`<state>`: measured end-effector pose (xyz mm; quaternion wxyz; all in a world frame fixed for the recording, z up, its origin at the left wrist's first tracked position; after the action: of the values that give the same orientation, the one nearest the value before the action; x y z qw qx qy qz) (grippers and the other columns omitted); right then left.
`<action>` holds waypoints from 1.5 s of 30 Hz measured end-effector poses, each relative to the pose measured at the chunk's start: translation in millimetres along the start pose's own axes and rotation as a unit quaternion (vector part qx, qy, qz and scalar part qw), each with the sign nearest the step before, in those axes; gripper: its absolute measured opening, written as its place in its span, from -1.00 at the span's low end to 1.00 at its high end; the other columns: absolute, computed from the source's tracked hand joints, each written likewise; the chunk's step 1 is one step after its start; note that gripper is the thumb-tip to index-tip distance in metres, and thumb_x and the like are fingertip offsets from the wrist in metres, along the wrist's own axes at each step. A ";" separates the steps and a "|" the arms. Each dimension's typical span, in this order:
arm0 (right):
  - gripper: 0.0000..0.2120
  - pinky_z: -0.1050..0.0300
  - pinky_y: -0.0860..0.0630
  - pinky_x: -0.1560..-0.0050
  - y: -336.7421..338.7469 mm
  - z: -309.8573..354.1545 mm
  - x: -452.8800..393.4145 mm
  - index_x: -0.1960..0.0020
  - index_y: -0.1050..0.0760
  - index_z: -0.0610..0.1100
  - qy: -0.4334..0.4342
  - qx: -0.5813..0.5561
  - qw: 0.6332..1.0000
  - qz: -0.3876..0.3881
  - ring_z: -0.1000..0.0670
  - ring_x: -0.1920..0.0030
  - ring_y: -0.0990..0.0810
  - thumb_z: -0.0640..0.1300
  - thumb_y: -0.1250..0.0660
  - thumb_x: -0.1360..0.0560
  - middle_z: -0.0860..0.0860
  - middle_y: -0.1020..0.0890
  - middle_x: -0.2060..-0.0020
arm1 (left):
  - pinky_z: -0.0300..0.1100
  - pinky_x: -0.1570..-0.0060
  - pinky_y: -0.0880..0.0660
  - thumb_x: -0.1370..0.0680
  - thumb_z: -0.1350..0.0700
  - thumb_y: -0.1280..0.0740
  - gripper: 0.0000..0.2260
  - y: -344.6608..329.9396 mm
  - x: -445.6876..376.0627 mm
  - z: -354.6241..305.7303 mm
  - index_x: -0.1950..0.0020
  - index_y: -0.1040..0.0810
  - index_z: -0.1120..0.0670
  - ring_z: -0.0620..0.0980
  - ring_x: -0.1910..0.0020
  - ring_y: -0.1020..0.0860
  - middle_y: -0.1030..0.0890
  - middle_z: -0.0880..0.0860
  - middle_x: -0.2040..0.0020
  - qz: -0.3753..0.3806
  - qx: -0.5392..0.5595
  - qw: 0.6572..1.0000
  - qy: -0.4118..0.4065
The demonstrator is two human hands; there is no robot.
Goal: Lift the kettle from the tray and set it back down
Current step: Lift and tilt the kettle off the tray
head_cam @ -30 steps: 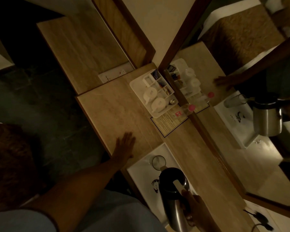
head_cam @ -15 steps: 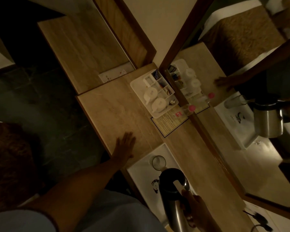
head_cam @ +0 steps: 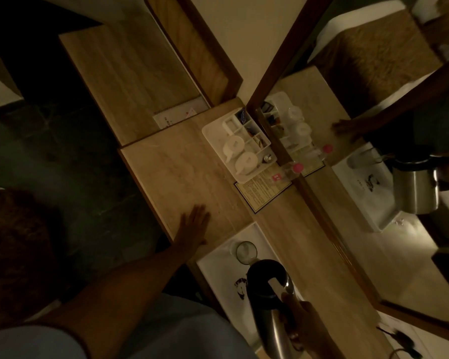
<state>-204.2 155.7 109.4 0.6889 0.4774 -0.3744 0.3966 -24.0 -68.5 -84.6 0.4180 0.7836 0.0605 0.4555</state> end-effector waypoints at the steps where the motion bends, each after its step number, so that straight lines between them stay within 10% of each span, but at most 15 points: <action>1: -0.40 0.32 -0.32 0.66 0.1 0.0 -0.2 0.52 -0.52 -0.22 -0.002 -0.005 1.000 0.000 0.07 0.72 -0.41 -0.05 -0.20 -0.67 -0.04 -0.47 0.67 | 0.30 -0.65 0.03 -0.68 -0.06 -0.32 -0.19 0.0 -0.3 -0.2 -0.73 0.13 0.08 0.21 -0.72 0.20 0.24 0.16 -0.71 0.000 -0.001 1.000 0.000; 45: -0.43 0.31 -0.33 0.64 0.3 12.0 -6.5 0.42 -0.53 -0.21 -0.030 0.042 0.999 0.011 0.08 0.71 -0.39 0.02 -0.15 -0.68 0.01 -0.46 0.67 | 0.30 -0.65 0.04 -0.69 -0.07 -0.31 -0.20 -2.3 -1.1 2.3 -0.73 0.15 0.07 0.21 -0.72 0.21 0.24 0.16 -0.72 -0.006 0.001 1.000 -0.001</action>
<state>-208.7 143.1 106.9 0.6524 0.5136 -0.3830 0.4049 -22.2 -68.9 -87.6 0.4199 0.7840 0.0652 0.4525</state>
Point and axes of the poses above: each hand's wrist, its own x-axis away from the middle knuckle, its own y-axis out of the back of the hand, z = x × y, the point moved 1 cm from there along -x, towards the middle knuckle
